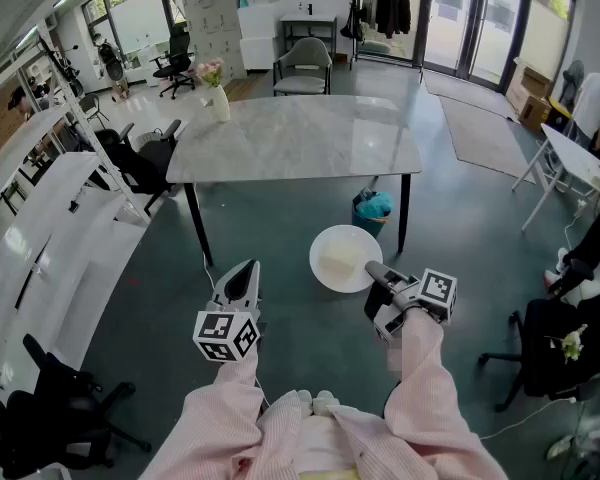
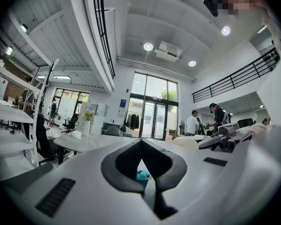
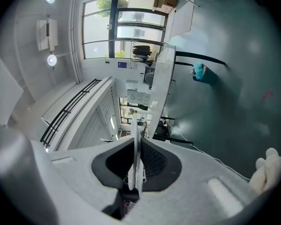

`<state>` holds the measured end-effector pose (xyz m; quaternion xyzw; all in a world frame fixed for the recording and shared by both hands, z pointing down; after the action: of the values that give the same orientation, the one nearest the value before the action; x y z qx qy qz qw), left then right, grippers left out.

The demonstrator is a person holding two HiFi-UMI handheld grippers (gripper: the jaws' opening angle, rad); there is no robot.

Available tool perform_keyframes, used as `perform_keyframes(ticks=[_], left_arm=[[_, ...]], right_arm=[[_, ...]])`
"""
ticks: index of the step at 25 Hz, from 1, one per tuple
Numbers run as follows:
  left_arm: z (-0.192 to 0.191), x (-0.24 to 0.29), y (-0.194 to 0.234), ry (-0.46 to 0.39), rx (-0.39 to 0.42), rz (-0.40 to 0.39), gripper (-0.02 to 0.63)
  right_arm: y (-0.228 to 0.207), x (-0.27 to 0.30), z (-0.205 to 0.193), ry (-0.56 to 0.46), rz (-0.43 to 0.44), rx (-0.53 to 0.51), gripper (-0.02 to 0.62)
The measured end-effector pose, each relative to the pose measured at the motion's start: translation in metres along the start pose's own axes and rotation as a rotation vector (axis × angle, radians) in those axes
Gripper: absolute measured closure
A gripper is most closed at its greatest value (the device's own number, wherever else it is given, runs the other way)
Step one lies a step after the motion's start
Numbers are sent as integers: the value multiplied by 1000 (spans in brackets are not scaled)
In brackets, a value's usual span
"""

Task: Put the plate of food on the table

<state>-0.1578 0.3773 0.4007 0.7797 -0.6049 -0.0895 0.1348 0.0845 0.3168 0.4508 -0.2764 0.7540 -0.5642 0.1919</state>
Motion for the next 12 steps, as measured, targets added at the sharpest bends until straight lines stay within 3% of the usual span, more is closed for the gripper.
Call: perform_keyframes(ticks=[12], left_arm=[[2, 8, -8, -14, 5, -9, 611]], right_arm=[[-3, -4, 7, -6, 8, -5, 568]])
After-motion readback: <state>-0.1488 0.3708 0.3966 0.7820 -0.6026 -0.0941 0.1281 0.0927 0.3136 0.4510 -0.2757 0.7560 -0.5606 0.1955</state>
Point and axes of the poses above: the fingertips, and each gripper's own axes: x forward along the fingers, y to its left, z out of its top, the point moved 1 cm from there along -x, backward along the fingers, and after that the axes turned 10 degrees about -x, right-handed, at the moved point
